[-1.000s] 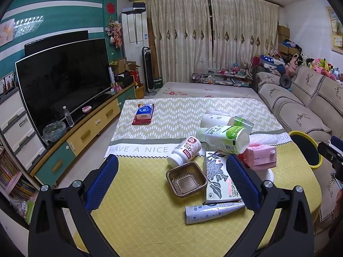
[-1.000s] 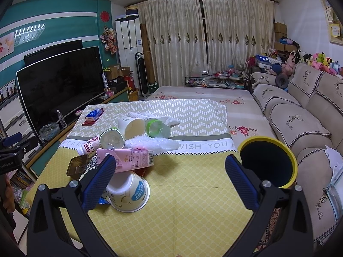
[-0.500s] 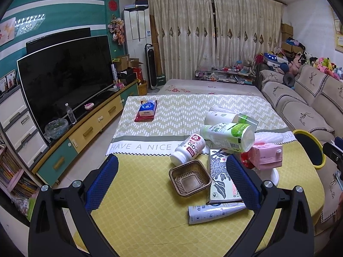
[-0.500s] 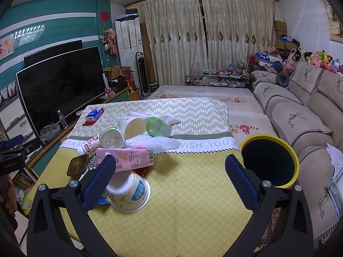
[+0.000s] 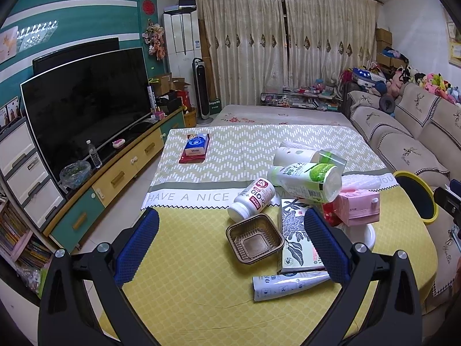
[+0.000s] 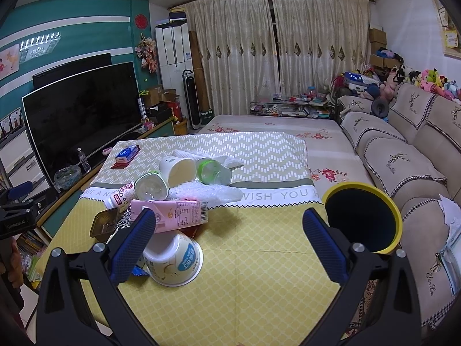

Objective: Collect trash

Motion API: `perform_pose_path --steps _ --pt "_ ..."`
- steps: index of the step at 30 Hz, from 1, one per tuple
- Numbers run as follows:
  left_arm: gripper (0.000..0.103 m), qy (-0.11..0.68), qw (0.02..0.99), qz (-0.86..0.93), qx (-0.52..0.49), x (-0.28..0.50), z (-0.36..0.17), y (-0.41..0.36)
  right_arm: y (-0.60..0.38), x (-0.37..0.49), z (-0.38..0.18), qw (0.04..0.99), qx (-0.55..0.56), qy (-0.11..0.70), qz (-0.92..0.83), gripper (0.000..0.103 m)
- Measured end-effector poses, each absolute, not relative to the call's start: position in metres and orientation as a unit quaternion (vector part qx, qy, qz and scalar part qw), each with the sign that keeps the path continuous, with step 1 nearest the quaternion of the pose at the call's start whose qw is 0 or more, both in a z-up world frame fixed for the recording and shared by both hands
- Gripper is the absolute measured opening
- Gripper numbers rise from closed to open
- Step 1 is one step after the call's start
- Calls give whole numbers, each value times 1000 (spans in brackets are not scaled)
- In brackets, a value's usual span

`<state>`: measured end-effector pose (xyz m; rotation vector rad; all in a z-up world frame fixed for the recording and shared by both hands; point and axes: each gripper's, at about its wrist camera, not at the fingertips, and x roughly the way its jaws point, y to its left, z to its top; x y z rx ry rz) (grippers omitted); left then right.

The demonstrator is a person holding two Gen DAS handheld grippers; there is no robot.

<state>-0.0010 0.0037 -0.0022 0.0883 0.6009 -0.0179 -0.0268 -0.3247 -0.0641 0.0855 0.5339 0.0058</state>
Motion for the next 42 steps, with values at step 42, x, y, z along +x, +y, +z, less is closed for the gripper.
perform_pose_path --steps 42 --pt "99 305 952 1 38 13 -8 12 -321 -10 -78 959 41 280 31 97"
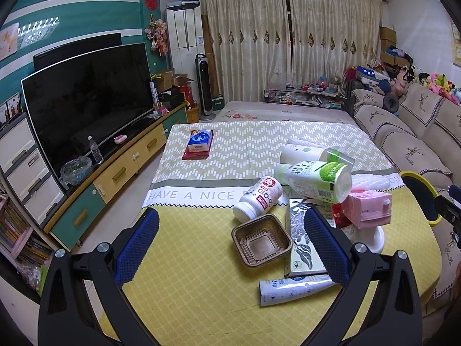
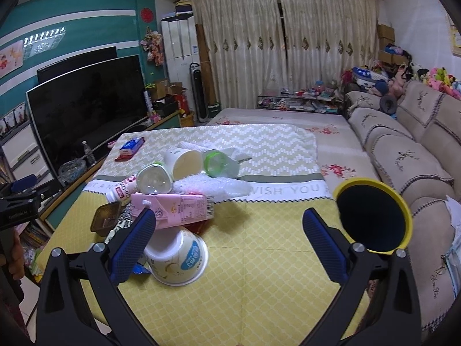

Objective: Collect trash
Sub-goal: 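Grasp the white mesh foam sleeve with the right gripper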

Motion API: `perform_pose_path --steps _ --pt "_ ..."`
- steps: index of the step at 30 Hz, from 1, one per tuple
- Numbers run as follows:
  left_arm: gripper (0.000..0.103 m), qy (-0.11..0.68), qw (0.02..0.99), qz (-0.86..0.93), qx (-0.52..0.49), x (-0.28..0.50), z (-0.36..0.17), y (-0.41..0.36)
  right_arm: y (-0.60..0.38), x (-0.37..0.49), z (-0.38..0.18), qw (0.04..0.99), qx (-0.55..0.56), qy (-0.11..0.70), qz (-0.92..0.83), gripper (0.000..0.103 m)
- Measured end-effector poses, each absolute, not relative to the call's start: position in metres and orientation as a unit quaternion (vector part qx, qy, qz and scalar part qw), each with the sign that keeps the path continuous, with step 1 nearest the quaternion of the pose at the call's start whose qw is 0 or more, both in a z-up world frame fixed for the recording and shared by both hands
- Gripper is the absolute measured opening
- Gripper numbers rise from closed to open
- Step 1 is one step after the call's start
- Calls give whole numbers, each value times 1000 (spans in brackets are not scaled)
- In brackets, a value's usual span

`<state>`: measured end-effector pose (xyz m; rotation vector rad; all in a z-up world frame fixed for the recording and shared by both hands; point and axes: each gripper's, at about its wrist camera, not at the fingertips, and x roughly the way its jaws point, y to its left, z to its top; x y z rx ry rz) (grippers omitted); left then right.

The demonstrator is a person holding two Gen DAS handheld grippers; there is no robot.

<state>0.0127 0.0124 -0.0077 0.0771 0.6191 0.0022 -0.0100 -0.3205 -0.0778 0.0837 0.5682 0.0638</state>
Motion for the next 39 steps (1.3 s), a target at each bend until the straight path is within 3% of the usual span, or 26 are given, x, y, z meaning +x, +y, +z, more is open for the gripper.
perform_pose_path --steps 6,8,10,16,22,27,31,34,36,38,39 --pt "99 312 950 1 34 27 -12 16 -319 27 -78 957 28 285 43 94" --pt "99 314 949 -1 36 33 -14 15 -319 47 -76 956 22 288 59 79" --pt "99 315 948 -3 38 38 -15 13 -321 72 -77 951 20 298 81 71" --pt "99 318 947 -8 43 53 -18 6 -323 145 -89 936 -19 331 118 60" --pt "99 320 946 -12 47 70 -22 -2 -328 192 -120 916 -17 375 143 60" --pt "99 327 943 -21 52 81 -27 -9 -340 169 -107 917 30 357 174 60" --pt "99 324 944 -33 58 89 -28 -19 -334 154 -110 905 22 384 182 83" --pt "99 319 945 -41 57 88 -25 -26 -327 152 -118 892 17 407 195 83" --pt "99 317 946 -44 59 87 -24 -30 -324 152 -122 887 18 416 202 77" --pt "99 316 946 -45 65 86 -22 -32 -322 153 -127 879 22 428 207 56" --pt "99 316 945 -44 67 86 -22 -33 -322 154 -128 875 27 433 213 50"
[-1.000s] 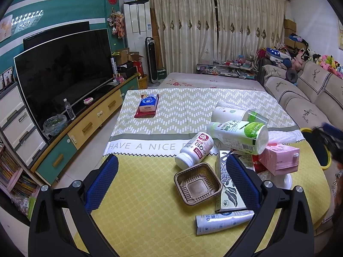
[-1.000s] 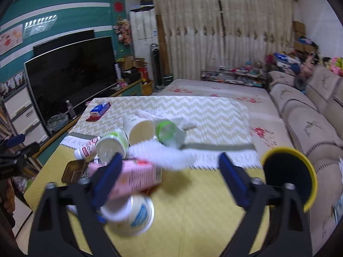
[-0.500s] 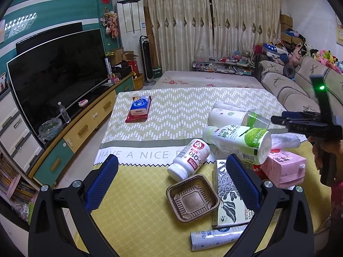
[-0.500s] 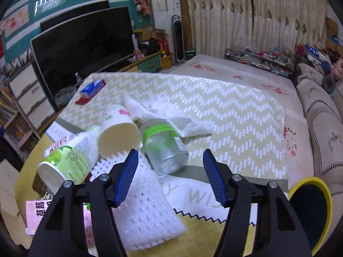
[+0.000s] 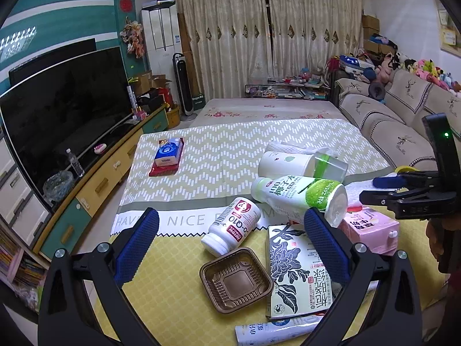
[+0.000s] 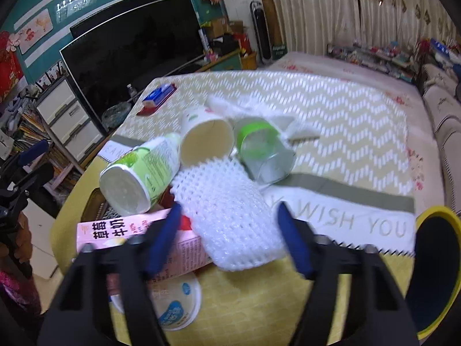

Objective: Collect trash
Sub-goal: 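Grasp the white mesh foam sleeve with the right gripper, then carry the foam sleeve to the yellow bin and release it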

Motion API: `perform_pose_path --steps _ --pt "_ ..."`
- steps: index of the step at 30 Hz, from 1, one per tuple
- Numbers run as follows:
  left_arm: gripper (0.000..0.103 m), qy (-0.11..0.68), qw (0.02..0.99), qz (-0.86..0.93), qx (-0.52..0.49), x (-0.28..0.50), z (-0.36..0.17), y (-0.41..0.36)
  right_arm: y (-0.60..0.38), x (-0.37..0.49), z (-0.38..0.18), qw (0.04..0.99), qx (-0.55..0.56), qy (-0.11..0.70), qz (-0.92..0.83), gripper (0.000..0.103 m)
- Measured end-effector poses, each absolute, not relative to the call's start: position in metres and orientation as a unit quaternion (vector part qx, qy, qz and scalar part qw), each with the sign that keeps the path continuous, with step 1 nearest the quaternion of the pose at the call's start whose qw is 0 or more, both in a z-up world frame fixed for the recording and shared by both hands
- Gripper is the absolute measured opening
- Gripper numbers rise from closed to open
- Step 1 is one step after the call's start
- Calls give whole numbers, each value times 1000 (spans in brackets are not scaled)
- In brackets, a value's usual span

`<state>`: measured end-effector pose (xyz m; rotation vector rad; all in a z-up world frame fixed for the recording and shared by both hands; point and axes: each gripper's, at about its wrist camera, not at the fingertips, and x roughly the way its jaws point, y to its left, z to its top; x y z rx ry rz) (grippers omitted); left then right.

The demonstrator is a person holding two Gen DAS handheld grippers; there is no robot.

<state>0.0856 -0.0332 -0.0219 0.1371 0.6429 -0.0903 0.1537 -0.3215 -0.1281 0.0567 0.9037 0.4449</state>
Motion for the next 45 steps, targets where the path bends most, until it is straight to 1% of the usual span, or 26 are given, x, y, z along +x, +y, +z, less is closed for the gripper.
perform_pose_path --steps 2,3,5,7,10,20,26,30,34,42,45 --pt "99 315 945 -45 69 84 -21 -34 -321 153 -130 873 30 437 216 20" --pt "99 315 946 -45 68 83 -21 -33 -322 152 -130 873 35 436 215 20" --pt "99 316 945 -45 66 84 -21 -34 -324 149 -127 874 42 432 218 16" --pt "99 318 945 -45 66 85 -20 -35 -327 143 -121 879 47 423 216 14" --pt "99 320 944 -47 68 86 -20 -34 -335 132 -105 889 55 402 213 13" --pt "99 316 944 -63 73 85 -18 -45 -365 89 -50 916 82 332 208 13" --pt "99 314 942 -81 80 80 -18 -56 -413 80 -45 938 85 319 107 13" --pt "99 313 942 -90 83 79 -17 -64 -460 81 -62 941 79 329 0 13" --pt "99 316 940 -98 83 79 -18 -70 -517 85 -97 925 95 357 -91 13" --pt "99 320 937 -106 92 78 -21 -83 -591 118 -184 874 128 439 -167 13" --pt "99 321 936 -106 99 77 -22 -88 -601 130 -210 861 132 458 -178 16"
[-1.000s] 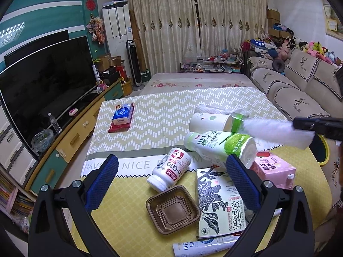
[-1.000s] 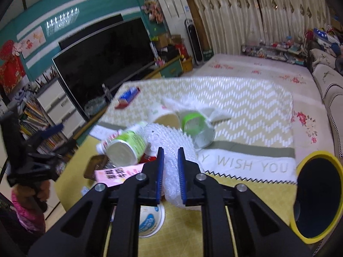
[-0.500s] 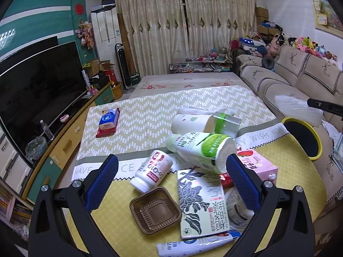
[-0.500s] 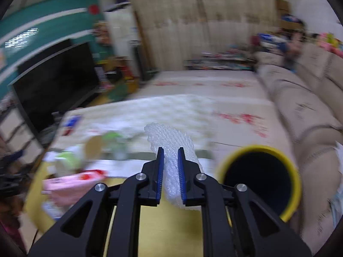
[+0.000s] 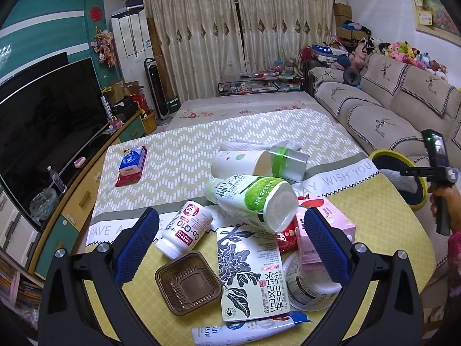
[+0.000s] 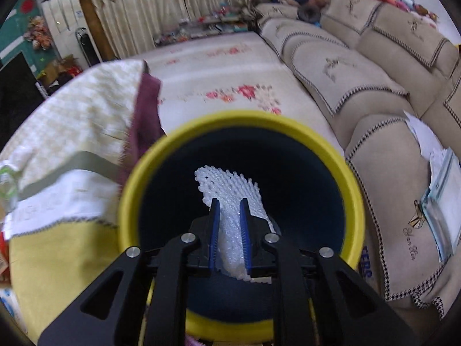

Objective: Collect trash
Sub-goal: 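Carry the foam sleeve to the yellow bin and release it, then grasp the pink milk carton with the left gripper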

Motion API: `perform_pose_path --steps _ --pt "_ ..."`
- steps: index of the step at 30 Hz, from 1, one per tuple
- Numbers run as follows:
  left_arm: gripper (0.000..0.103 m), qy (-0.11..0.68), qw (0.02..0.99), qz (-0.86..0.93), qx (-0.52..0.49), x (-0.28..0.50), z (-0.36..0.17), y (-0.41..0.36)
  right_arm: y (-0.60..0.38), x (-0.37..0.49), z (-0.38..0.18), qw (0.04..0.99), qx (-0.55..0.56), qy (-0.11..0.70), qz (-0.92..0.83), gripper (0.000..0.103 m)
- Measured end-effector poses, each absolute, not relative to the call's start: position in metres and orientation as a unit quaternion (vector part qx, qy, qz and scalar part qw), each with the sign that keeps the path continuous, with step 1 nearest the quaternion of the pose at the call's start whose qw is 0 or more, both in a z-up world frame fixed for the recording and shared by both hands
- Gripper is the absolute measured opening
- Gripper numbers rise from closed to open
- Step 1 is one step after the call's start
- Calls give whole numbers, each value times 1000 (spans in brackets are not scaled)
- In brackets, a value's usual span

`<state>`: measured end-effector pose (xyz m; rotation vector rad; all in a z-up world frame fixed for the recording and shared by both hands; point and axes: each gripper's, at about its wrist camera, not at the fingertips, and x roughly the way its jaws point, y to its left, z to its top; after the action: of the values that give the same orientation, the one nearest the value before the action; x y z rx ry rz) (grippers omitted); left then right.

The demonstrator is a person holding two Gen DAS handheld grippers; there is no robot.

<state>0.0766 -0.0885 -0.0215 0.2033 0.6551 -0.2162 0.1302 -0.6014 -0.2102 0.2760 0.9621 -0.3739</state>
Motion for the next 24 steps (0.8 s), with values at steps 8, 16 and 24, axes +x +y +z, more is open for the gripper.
perform_pose_path --steps 8,16,24 --pt "99 329 932 -119 99 73 -22 -94 -599 129 -218 865 131 442 -199 41" --pt "99 358 908 -186 109 61 -33 -128 -580 102 -182 886 113 406 -195 54" --pt "98 391 892 -206 96 68 -48 -150 -566 97 -175 893 109 400 -176 56"
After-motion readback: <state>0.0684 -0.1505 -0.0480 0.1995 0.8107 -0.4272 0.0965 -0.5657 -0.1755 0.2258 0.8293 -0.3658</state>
